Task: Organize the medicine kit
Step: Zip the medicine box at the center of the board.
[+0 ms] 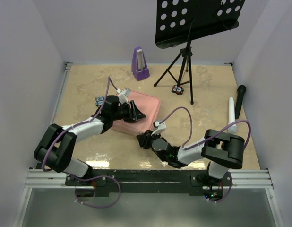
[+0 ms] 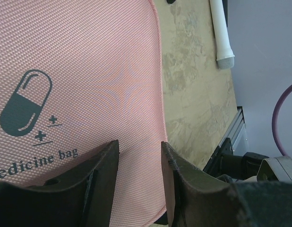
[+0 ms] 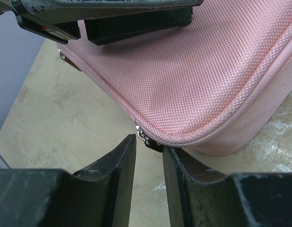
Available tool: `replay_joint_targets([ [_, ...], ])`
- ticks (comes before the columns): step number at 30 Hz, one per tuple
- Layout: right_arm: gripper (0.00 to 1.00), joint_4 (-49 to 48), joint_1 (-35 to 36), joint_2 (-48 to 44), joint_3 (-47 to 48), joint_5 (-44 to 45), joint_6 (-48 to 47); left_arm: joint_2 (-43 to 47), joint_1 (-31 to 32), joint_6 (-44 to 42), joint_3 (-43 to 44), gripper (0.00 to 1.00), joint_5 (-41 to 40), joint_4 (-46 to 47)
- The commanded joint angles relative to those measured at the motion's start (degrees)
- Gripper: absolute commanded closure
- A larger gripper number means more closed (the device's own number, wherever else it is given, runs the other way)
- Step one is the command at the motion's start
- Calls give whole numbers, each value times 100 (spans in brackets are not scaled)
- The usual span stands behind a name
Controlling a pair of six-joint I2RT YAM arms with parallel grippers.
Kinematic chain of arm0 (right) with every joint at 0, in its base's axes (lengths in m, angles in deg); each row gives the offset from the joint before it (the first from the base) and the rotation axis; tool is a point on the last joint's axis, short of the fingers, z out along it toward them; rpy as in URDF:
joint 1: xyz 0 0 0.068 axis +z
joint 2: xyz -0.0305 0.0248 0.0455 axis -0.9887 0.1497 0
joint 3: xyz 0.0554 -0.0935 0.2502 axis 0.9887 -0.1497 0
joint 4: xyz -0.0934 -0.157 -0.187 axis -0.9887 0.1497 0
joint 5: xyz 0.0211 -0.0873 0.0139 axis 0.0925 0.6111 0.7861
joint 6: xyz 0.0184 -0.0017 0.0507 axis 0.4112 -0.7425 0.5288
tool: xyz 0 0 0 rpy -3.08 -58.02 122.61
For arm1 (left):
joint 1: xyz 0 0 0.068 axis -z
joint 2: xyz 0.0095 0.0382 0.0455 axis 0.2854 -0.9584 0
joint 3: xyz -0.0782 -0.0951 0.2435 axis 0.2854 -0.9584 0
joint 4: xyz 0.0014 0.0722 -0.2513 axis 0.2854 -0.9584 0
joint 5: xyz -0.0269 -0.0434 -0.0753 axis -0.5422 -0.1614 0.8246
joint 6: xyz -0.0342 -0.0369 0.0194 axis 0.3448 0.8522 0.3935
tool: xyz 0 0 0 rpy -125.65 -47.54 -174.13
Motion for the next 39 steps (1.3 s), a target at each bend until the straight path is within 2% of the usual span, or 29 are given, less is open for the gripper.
replay_joint_targets([
  [1, 68, -25, -34, 71, 149, 433, 140, -215, 24, -66, -224, 54, -277, -502],
  [13, 76, 186, -34, 159, 246, 626, 351, -189, 33, -57, -233, 55, -277, -493],
  [19, 85, 335, -43, 185, 290, 661, 492, -180, 33, -57, -242, 55, -277, -493],
  [29, 94, 502, -34, 97, 211, 696, 597, -154, 33, -40, -259, 55, -277, -484],
  [34, 100, 844, -34, 27, 219, 740, 738, -145, 33, -57, -268, 55, -303, -502],
  [39, 100, 1494, -34, -52, 316, 820, 923, -154, 33, -57, -259, 56, -321, -510],
])
